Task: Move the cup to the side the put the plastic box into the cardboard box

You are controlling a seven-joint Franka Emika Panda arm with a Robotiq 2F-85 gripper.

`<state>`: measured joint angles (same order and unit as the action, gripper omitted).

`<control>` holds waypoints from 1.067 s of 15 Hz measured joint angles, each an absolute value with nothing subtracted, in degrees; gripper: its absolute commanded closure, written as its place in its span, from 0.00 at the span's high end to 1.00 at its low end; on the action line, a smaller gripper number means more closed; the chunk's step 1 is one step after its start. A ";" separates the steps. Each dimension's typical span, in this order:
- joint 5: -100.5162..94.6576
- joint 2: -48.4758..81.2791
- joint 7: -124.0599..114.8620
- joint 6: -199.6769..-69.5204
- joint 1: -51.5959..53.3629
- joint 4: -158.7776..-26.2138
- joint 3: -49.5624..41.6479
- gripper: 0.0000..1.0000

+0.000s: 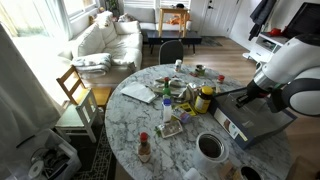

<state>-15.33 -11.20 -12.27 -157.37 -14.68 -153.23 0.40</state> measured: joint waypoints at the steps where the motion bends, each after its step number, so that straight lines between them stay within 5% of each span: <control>1: -15.33 -10.87 -12.30 -157.57 -14.67 -153.07 0.38 0.01; 3: -15.33 -10.38 -12.39 -158.03 -14.68 -152.97 0.27 0.01; 4: -15.33 -10.21 -12.41 -158.26 -14.67 -152.97 0.18 0.31; 7: -15.33 -10.12 -12.59 -158.35 -14.67 -152.87 -0.04 0.46; 14: -16.46 -11.66 -12.66 -158.35 -14.57 -151.16 -0.21 0.99; 16: -15.69 -13.38 -9.78 -158.27 -13.83 -151.17 -1.04 1.00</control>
